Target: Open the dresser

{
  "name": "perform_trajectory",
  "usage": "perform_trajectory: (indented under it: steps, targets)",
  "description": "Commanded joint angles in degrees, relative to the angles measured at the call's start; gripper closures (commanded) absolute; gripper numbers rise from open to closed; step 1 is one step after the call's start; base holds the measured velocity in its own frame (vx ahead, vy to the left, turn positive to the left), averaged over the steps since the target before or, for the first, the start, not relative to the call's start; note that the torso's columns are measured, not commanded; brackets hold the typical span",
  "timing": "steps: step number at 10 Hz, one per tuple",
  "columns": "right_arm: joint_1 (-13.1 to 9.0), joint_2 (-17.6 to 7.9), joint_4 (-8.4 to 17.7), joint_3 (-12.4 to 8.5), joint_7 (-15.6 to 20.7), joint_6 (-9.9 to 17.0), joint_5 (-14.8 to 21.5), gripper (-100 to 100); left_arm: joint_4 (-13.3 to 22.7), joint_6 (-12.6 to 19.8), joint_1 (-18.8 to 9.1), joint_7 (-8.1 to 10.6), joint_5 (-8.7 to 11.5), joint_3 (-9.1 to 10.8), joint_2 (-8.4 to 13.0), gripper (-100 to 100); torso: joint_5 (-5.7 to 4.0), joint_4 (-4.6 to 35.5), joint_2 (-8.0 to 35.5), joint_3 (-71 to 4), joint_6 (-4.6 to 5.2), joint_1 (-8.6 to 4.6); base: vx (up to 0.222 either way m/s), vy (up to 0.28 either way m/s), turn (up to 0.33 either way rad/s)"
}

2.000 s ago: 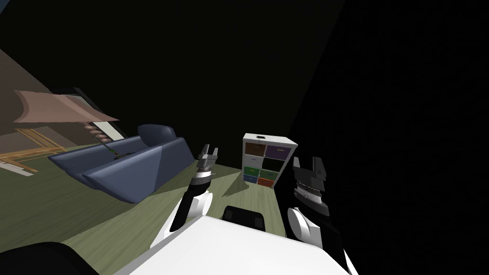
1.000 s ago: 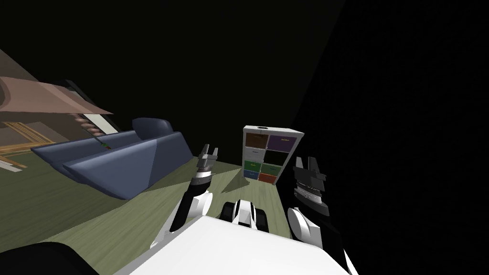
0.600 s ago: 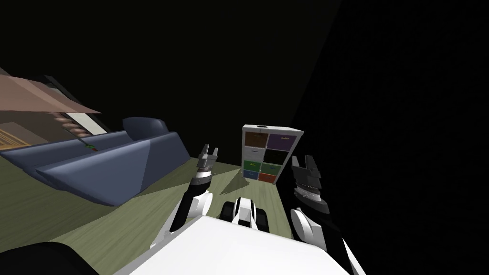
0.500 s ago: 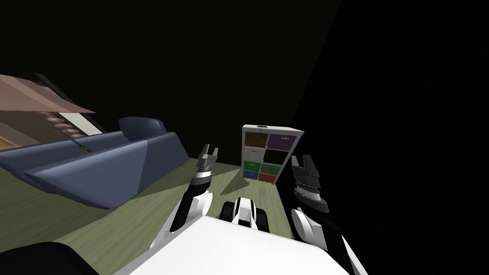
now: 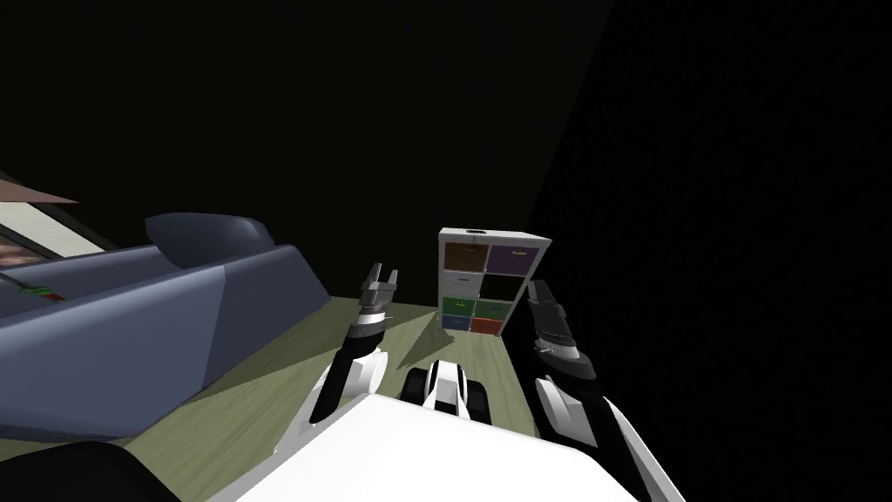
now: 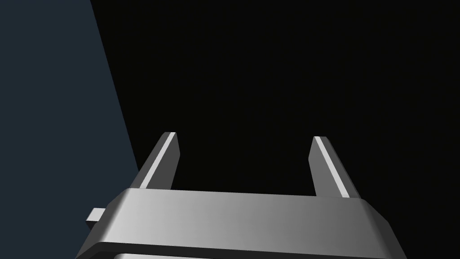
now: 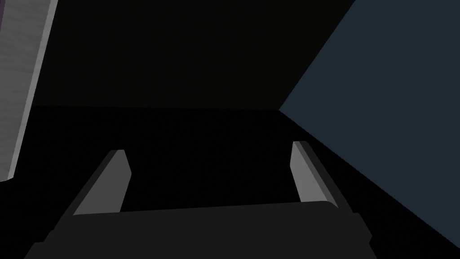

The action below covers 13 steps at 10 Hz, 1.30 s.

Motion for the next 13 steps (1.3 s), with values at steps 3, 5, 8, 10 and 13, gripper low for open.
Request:
perform_trajectory:
  steps: [3, 5, 8, 10, 13]
  targets:
    - [-2.34, -2.29, 0.5, -0.79, 6.78, 0.44, 6.61, -100, 0.0, 0.0, -0.01, 0.0, 0.0, 0.0, 0.0, 0, -0.01, 0.05, 0.2, 0.11, -0.01, -0.04, 0.084, 0.094, -0.119]
    - [-3.03, -2.75, 0.66, -1.04, 8.77, 0.53, 8.59, -100, 0.0, 0.0, -0.01, 0.0, 0.0, 0.0, 0.0, 0, -0.01, 0.05, 0.16, 0.11, 0.01, -0.02, 0.06, 0.093, -0.142]
    - [-4.47, -3.54, 1.03, -1.54, 12.91, 0.71, 12.7, -100, 0.0, 0.0, 0.0, 0.0, 0.0, 0.0, 0.0, 0, 0.0, -0.03, -0.1, -0.06, 0.01, 0.0, 0.083, 0.09, -0.133]
    - [-5.99, -4.37, 1.54, -2.07, 16.63, 0.94, 16.65, -100, 0.0, 0.0, 0.0, 0.0, 0.0, 0.0, 0.0, 0, -0.02, 0.02, 0.06, 0.04, 0.0, -0.06, 0.085, 0.103, -0.178]
    - [-7.59, -5.44, 2.27, -2.61, 20.85, 1.23, 20.84, -100, 0.0, 0.0, -0.01, 0.0, 0.0, 0.0, 0.0, 0, -0.03, 0.04, 0.12, 0.07, 0.01, -0.08, 0.071, 0.106, -0.152]
